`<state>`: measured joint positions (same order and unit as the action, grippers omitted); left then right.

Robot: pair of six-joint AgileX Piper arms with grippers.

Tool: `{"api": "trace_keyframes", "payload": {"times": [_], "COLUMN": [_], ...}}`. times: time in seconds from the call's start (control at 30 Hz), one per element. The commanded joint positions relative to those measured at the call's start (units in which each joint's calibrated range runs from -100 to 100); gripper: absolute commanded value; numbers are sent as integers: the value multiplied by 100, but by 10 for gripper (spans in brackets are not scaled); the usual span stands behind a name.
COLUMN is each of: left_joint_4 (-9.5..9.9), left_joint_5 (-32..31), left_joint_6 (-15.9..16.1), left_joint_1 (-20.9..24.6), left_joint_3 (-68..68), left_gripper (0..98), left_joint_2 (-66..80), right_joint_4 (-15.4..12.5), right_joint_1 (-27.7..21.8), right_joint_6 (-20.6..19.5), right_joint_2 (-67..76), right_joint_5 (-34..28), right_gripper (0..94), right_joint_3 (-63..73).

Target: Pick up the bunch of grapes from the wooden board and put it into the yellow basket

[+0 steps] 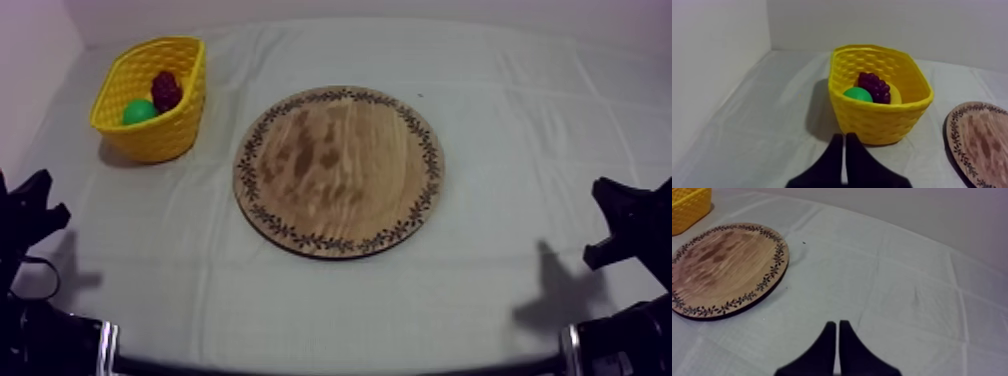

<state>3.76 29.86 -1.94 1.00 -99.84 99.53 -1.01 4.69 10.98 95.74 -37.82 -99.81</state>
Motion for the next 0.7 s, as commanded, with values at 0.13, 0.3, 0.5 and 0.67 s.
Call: {"api": "trace_keyframes", "payload": {"times": [0.13,0.3,0.5,0.67], "left_joint_4": [-15,-21,-22,-38], "left_joint_5": [-4,-4,-4,-1], "left_joint_6": [1,37,71,97], "left_joint_1": [23,33,53,55], "left_joint_3": [-4,-5,-5,-5], "left_gripper": [0,0,0,0], "left_joint_2": [11,18,21,21], "right_joint_4": [1,1,1,1], "right_joint_1": [-2,-2,-2,-2], "right_joint_6": [-2,-2,-2,-2], "right_joint_2": [1,1,1,1], "right_joint_5": [0,0,0,0], "right_gripper": [4,4,4,4], "right_joint_3": [3,3,3,3]}}
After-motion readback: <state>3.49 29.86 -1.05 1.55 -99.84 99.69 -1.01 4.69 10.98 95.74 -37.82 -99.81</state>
